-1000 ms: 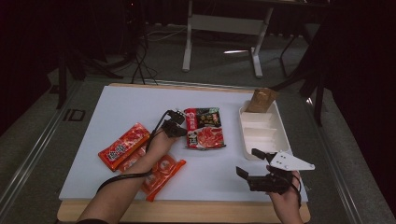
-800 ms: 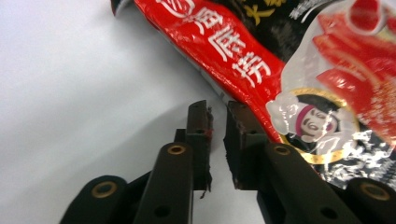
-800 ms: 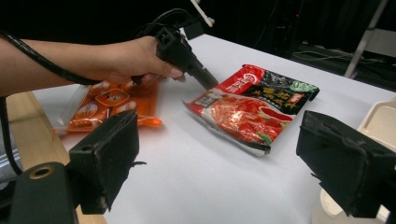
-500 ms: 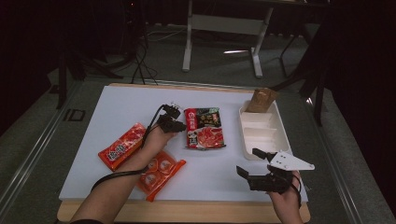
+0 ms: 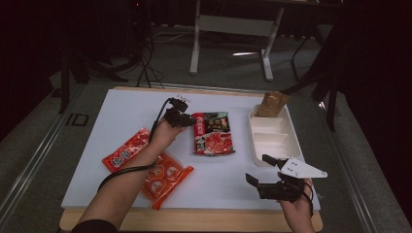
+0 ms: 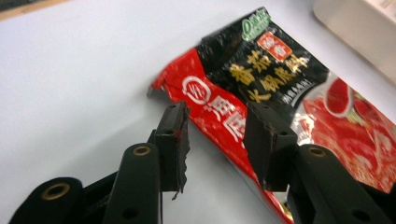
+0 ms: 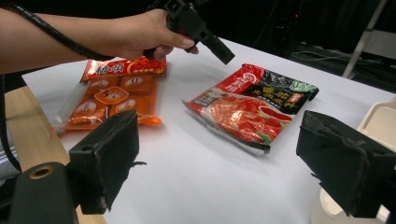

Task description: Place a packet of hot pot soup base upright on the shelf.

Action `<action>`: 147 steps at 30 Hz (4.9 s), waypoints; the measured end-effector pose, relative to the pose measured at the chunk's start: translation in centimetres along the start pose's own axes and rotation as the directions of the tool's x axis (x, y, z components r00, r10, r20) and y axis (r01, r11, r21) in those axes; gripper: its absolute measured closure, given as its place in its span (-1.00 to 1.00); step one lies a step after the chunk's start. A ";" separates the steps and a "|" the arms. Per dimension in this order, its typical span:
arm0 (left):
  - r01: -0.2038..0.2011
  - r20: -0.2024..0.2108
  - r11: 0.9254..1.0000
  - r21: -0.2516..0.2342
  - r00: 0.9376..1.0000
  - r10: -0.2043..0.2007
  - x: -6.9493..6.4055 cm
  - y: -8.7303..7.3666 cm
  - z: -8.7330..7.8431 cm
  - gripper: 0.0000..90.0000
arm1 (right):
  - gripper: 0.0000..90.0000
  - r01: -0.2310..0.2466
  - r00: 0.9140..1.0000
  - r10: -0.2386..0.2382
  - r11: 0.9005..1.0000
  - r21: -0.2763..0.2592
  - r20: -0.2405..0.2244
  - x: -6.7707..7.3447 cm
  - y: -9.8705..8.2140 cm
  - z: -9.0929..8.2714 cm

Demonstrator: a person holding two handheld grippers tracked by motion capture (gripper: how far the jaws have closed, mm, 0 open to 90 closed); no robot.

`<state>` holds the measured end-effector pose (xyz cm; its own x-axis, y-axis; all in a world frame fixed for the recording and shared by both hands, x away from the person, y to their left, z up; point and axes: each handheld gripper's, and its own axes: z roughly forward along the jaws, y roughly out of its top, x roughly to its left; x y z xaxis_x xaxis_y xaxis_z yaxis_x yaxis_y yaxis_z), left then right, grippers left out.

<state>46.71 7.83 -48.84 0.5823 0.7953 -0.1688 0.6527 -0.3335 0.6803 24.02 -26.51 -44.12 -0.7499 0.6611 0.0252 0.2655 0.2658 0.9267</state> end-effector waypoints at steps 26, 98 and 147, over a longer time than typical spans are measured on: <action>0.017 -0.035 1.000 0.015 0.999 -0.016 2.6 1.3 5.2 0.05 | -0.70 0.032 0.999 -0.032 0.999 0.000 -0.016 0.3 -0.1 0.1; -0.016 0.066 0.972 -0.236 0.997 0.032 -6.4 2.1 -3.5 0.93 | -0.77 0.029 0.997 -0.027 0.999 -0.027 0.076 0.2 0.7 -0.2; -0.002 0.381 0.866 -0.499 0.897 0.222 -9.0 -1.9 -11.3 0.92 | 0.23 -0.035 0.999 0.035 0.999 0.004 -0.034 -3.1 7.2 3.2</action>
<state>34.75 7.02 -40.59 0.8524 0.4465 -0.2723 0.3221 -0.0379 0.9460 30.20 -24.36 -38.70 -0.7601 0.6460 0.0703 0.2939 0.2452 0.9239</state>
